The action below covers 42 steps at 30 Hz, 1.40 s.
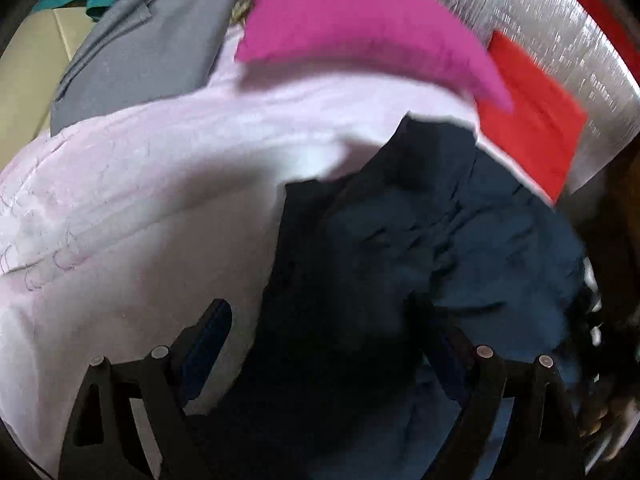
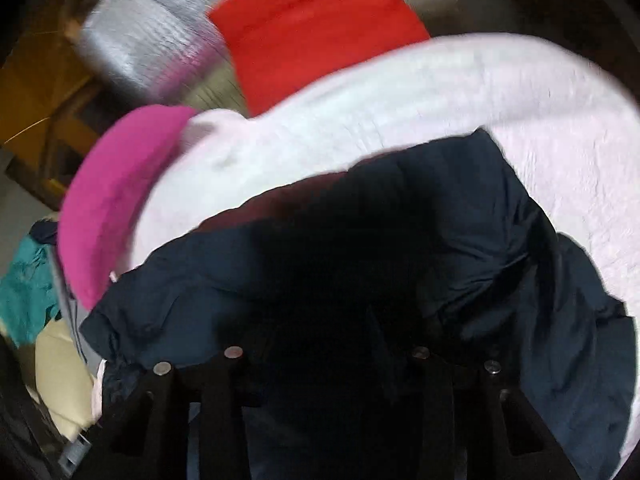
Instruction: Fold large clothes
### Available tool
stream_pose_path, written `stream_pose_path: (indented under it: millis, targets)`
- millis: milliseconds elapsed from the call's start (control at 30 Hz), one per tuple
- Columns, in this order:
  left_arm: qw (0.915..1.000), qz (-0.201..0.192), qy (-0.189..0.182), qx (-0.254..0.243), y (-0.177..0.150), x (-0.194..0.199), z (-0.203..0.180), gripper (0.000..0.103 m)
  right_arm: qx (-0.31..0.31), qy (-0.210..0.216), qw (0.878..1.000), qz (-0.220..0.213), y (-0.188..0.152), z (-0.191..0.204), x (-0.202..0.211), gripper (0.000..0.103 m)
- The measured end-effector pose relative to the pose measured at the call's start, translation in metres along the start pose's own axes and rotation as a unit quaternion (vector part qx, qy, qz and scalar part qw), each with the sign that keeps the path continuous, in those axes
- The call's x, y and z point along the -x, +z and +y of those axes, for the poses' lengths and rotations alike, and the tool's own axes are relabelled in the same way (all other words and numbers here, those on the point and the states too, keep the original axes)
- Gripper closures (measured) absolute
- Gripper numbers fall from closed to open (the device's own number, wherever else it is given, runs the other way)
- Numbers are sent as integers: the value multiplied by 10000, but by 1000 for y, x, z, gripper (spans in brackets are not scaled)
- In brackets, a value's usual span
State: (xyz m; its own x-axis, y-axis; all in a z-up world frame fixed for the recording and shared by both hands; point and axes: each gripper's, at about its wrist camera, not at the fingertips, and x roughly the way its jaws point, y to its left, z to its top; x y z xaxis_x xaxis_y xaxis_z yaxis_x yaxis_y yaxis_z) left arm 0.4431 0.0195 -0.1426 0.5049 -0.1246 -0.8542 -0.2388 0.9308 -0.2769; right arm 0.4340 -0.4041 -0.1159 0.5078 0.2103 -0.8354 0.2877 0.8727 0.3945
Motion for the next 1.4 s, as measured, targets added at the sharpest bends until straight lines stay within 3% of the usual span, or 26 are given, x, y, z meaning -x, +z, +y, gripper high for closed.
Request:
stream_pose_path:
  millis: [100, 200, 300, 333, 433, 533, 600, 767, 1000, 1033, 1067, 1133, 1233, 1333, 1400]
  targets:
    - [9997, 31, -120, 208, 3, 4, 13, 11, 79, 187, 9995, -229, -2, 10, 20, 55]
    - [9998, -180, 17, 71, 7, 14, 10, 11, 413, 525, 9969, -408, -11, 32, 40, 55]
    - [9994, -334, 25, -77, 7, 24, 7, 11, 873, 761, 9930, -211, -19, 63, 35, 55]
    - [9993, -359, 27, -109, 7, 26, 7, 11, 1009, 742, 9921, -103, -21, 76, 28, 54]
    - [9991, -364, 56, -196, 6, 27, 5, 11, 1088, 488, 9927, 158, -15, 97, -6, 35]
    - [9993, -243, 123, -252, 3, 26, 5, 11, 826, 149, 9959, 338, -1, 98, -44, 32]
    - [9993, -184, 166, -267, 3, 26, 7, 11, 736, 186, 9967, 293, 4, 95, -46, 32]
    - [9997, -70, 208, -98, 2, 29, 20, 11, 424, 839, 9954, -190, -7, 70, -1, 33]
    - [9999, 130, 17, 36, -13, 43, 31, 11, 10, 1070, 9907, -841, -59, -21, 104, 33]
    - [9999, 147, -13, 6, -16, 44, 31, 11, -63, 1033, 9907, -886, -69, -35, 117, 36]
    - [9999, 159, 6, -31, -18, 42, 29, 11, -185, 966, 9908, -932, -79, -48, 125, 46]
    - [9997, 164, 118, -117, -24, 41, 29, 11, -419, 885, 9914, -867, -101, -75, 133, 52]
    - [9982, 366, 280, -390, -32, 28, 26, 11, -635, 825, 9936, -431, -110, -97, 120, 60]
    - [9987, 444, 132, -219, -31, 26, 31, 11, -649, 937, 9927, -403, -108, -105, 122, 61]
    - [9995, 298, -18, -87, -24, 34, 35, 11, -737, 1168, 9889, -541, -106, -114, 133, 56]
